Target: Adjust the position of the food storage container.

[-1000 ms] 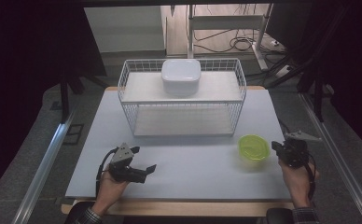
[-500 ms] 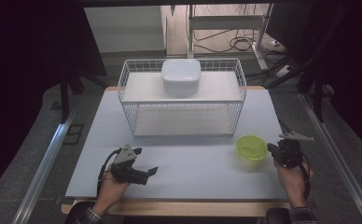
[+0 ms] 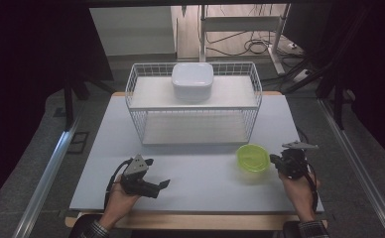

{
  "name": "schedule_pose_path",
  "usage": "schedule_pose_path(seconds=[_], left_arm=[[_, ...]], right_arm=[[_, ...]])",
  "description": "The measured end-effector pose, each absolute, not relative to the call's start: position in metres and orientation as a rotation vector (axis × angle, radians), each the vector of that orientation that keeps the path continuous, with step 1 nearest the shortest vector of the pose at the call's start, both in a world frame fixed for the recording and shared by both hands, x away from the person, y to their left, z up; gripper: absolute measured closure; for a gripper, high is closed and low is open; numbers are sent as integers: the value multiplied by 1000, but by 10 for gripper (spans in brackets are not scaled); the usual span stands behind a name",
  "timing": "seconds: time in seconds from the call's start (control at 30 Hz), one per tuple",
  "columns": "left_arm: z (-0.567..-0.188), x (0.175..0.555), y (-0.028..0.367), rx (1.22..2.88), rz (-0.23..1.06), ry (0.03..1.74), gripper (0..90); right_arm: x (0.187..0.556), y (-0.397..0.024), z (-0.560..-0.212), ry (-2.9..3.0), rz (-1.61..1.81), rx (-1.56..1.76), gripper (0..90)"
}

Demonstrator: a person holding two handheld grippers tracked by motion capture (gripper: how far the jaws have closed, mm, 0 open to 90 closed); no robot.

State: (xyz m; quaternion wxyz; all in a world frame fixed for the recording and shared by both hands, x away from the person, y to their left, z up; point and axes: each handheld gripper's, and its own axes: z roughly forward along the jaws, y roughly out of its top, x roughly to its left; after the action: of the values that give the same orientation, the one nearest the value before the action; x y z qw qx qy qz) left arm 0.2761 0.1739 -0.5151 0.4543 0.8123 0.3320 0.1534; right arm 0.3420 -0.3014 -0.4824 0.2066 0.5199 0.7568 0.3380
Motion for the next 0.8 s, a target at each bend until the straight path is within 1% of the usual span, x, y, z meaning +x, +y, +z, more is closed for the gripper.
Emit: schedule_pose_path(seconds=[0.33, 0.8], left_arm=[[-516, 276, 173, 2012, 368, 817, 38], [-517, 277, 170, 2021, 363, 819, 37]], right_arm=[[345, -271, -490, 2217, 946, 1388, 895], [354, -258, -499, 2276, 1023, 1395, 896]])
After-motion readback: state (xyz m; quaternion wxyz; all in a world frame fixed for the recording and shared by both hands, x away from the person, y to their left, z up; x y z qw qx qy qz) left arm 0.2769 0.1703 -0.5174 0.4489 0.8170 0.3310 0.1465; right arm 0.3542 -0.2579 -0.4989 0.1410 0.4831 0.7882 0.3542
